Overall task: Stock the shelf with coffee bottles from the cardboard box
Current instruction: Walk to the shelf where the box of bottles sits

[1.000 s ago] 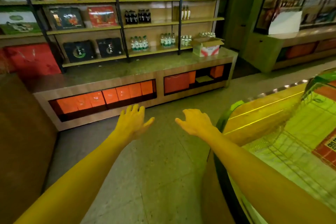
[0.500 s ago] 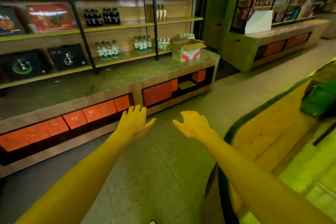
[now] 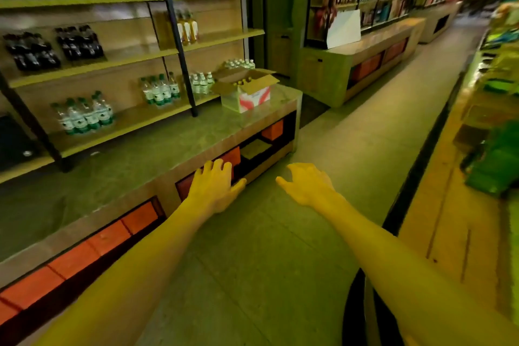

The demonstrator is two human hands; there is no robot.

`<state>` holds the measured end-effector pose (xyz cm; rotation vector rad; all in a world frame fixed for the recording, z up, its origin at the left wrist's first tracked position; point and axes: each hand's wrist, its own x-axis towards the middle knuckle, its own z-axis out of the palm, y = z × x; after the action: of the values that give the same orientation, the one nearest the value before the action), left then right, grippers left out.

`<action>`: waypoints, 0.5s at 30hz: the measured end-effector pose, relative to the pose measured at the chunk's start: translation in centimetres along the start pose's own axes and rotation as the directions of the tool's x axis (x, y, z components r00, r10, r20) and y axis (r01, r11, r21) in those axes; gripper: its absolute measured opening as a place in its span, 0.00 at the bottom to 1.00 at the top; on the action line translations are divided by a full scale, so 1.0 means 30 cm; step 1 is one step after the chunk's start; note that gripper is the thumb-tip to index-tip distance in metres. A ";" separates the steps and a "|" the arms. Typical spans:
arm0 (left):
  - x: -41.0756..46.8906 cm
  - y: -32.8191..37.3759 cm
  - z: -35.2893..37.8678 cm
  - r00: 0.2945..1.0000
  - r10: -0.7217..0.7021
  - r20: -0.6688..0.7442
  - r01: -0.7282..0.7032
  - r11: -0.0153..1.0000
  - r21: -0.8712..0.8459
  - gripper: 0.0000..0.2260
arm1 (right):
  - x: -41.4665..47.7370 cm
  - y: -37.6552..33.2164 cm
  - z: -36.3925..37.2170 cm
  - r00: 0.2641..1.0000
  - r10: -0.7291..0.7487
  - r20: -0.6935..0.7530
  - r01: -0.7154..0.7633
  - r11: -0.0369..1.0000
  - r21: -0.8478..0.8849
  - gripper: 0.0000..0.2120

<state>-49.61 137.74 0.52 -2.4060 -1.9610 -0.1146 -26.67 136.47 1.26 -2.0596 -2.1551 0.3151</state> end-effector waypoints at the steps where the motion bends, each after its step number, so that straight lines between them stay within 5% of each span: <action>1: 0.086 -0.015 0.014 1.000 0.016 0.007 -0.016 1.000 0.000 0.30 | 0.083 0.010 0.003 1.000 0.006 0.002 -0.006 1.000 -0.002 0.29; 15: 1.418 -0.140 0.147 1.000 0.024 0.019 -0.024 0.999 -0.021 0.28 | 1.410 0.211 -0.066 0.998 0.049 0.026 -0.050 0.998 0.034 0.27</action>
<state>-45.06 180.46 -0.56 -2.4519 -1.9474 -0.1124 -22.19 179.04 -0.10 -2.1034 -2.1001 0.3830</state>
